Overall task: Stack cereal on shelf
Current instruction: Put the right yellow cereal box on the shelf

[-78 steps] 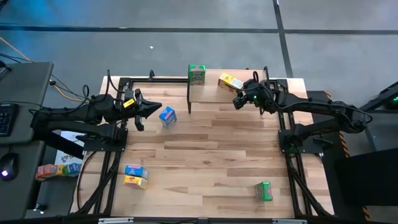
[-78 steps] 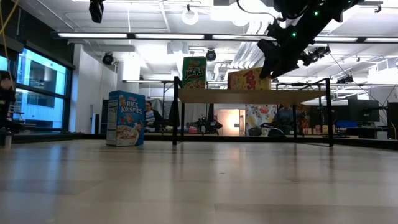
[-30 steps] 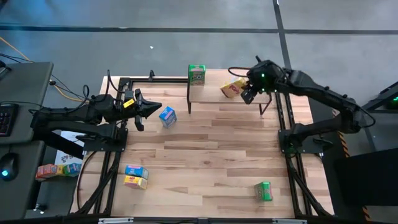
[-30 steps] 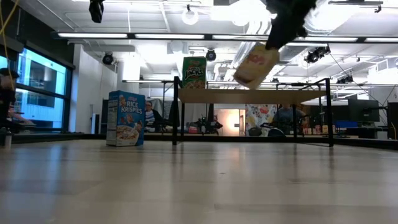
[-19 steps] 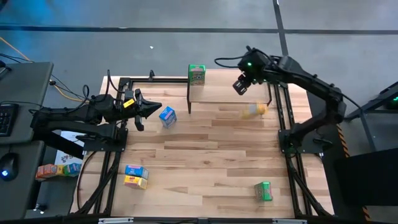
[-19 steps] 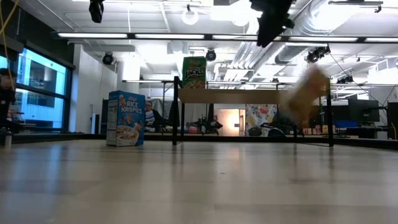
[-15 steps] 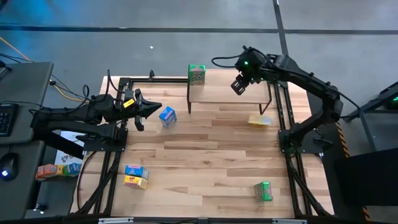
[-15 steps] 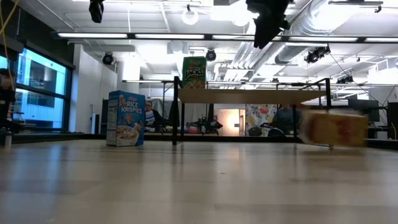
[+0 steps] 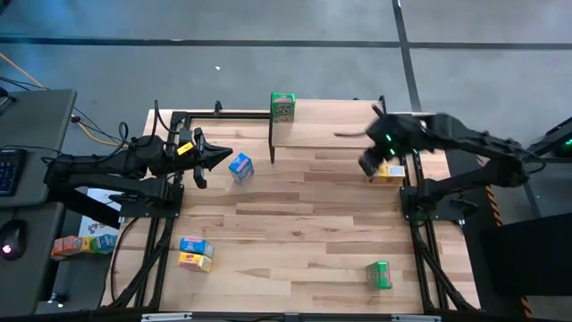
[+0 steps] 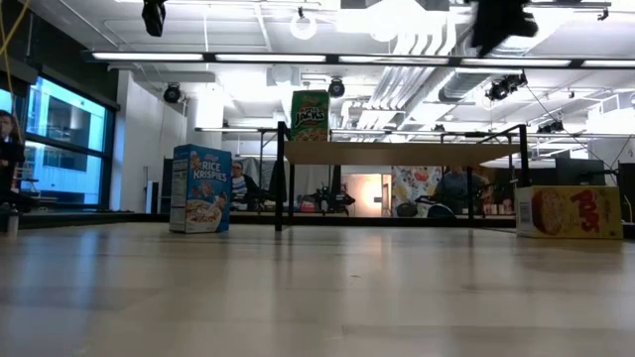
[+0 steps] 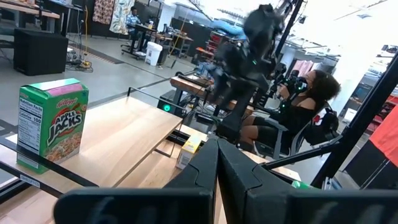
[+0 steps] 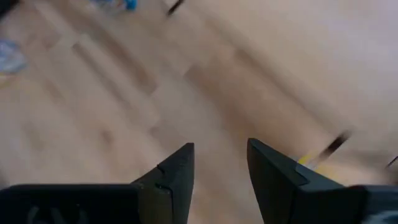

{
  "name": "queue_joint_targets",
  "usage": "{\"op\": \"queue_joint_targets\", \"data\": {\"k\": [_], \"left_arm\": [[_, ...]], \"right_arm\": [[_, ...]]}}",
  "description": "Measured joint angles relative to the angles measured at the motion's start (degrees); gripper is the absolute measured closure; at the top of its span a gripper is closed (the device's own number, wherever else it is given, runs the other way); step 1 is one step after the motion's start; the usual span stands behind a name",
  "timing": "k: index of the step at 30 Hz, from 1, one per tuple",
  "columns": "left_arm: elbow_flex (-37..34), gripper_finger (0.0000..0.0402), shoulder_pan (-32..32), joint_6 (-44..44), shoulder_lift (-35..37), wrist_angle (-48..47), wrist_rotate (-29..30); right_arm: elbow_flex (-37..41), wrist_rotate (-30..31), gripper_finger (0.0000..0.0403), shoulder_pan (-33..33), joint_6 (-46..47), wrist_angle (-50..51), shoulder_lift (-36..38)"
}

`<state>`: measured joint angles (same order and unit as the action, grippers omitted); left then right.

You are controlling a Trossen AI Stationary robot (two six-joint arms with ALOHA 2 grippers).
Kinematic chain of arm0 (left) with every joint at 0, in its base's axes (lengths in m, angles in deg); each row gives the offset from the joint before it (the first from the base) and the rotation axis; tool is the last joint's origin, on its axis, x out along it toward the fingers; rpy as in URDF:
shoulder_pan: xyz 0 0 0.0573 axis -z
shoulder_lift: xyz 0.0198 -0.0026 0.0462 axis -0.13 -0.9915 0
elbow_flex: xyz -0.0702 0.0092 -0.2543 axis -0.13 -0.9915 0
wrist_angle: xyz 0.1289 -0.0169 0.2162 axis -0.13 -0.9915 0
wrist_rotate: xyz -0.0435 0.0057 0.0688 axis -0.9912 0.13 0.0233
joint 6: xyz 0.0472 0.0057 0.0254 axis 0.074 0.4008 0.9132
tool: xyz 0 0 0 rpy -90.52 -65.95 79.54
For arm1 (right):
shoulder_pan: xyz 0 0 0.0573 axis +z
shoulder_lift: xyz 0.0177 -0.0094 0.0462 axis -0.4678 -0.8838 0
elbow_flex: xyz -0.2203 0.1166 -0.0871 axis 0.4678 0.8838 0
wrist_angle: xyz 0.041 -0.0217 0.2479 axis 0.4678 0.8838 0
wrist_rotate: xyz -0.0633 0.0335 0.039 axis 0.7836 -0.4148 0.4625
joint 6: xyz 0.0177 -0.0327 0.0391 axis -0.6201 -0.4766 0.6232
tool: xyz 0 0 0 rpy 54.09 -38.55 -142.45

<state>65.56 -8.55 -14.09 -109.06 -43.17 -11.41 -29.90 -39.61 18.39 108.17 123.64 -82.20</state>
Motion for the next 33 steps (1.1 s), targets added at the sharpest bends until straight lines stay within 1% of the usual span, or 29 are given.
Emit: {"op": "queue_joint_targets", "data": {"k": [3,5,7,9,11,13,14,16,19,21,25,28,30,33], "left_arm": [[0.00,0.0401,0.00,0.02,0.02,-0.02,-0.02],[0.00,0.0401,0.00,0.02,0.01,-0.01,-0.01],[0.00,0.0401,0.00,0.02,0.00,-0.02,-0.02],[0.00,0.0401,-0.02,0.04,0.00,-0.02,-0.02],[0.00,0.0401,0.00,0.02,0.01,0.00,-0.02],[0.00,0.0401,-0.01,0.02,0.00,-0.02,-0.02],[0.00,0.0401,-0.01,0.04,0.02,-0.01,-0.02],[0.00,0.0401,-0.01,0.04,0.00,-0.02,-0.01],[0.00,0.0401,-0.02,0.04,0.02,-0.02,-0.02],[0.00,0.0401,0.00,0.04,0.00,-0.04,0.00],[0.00,0.0401,-0.02,0.03,0.00,0.00,0.04],[0.00,0.0401,0.00,0.01,0.02,0.00,0.10],[0.00,0.0401,-0.01,0.00,0.00,-0.02,0.12],[0.00,0.0401,0.00,0.02,-0.28,0.07,0.18]], "right_arm": [[7.15,-3.15,0.0270,4.96,12.13,-0.45,4.85],[11.35,-2.60,0.0270,7.20,22.64,1.87,6.62],[15.60,0.32,0.0274,8.66,29.59,3.75,7.29],[20.19,4.60,0.0289,9.82,35.59,3.76,7.13],[24.36,8.16,0.0317,10.49,40.03,1.58,6.84],[27.97,11.67,0.0355,10.63,44.01,-1.81,6.59],[29.78,13.47,0.0377,10.61,45.68,-3.23,6.61],[32.94,16.16,0.0395,10.59,48.76,-6.43,6.59],[36.80,17.80,0.0389,10.54,53.72,-6.18,6.57],[38.24,19.38,0.0397,10.54,56.11,-6.04,6.48],[38.00,24.19,0.0400,10.52,58.22,-7.03,5.88],[37.99,25.16,0.0402,10.11,58.50,-6.86,5.46],[38.01,24.27,0.0402,9.34,58.51,-6.99,4.64],[38.01,24.16,0.0402,8.26,58.69,-8.04,1.80]]}}
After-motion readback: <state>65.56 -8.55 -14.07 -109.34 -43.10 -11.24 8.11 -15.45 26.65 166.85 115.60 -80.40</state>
